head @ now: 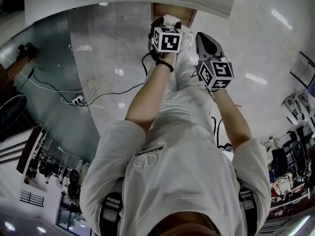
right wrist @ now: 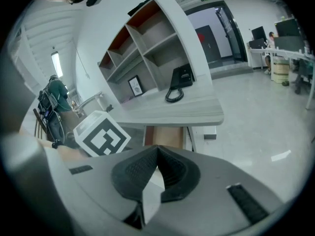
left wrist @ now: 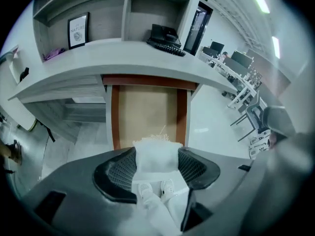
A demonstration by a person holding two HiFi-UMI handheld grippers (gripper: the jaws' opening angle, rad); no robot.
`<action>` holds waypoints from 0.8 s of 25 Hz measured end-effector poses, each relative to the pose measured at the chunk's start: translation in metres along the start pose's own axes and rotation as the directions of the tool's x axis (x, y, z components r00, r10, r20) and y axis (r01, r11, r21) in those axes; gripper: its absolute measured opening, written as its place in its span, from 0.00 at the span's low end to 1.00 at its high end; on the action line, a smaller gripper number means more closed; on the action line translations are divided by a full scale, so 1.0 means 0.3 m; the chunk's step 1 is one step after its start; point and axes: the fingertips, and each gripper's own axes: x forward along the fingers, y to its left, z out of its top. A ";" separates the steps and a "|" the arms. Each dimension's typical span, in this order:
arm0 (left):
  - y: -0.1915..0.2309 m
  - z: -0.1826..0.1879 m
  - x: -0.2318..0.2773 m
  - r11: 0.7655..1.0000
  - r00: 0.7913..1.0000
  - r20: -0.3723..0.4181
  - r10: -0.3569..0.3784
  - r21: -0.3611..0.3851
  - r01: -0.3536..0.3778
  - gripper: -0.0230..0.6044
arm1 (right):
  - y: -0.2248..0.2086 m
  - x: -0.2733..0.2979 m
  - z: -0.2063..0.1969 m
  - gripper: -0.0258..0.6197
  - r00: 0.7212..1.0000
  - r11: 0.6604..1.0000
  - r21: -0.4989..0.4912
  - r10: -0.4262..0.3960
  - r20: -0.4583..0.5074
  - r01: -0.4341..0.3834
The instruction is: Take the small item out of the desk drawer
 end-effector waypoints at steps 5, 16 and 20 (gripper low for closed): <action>0.001 0.022 -0.081 0.998 0.998 0.041 -0.039 0.051 0.037 0.45 | 0.031 -0.020 0.085 0.04 0.999 1.000 -0.020 -0.010 0.033 0.011; 0.014 0.129 -0.376 0.984 0.978 0.182 -0.105 0.159 0.076 0.45 | 0.105 -0.143 0.325 0.04 0.991 0.996 -0.080 -0.027 0.131 0.038; 0.011 0.157 -0.528 0.970 0.960 0.235 -0.150 0.222 0.097 0.45 | 0.148 -0.212 0.425 0.04 0.982 0.994 -0.095 -0.033 0.184 0.052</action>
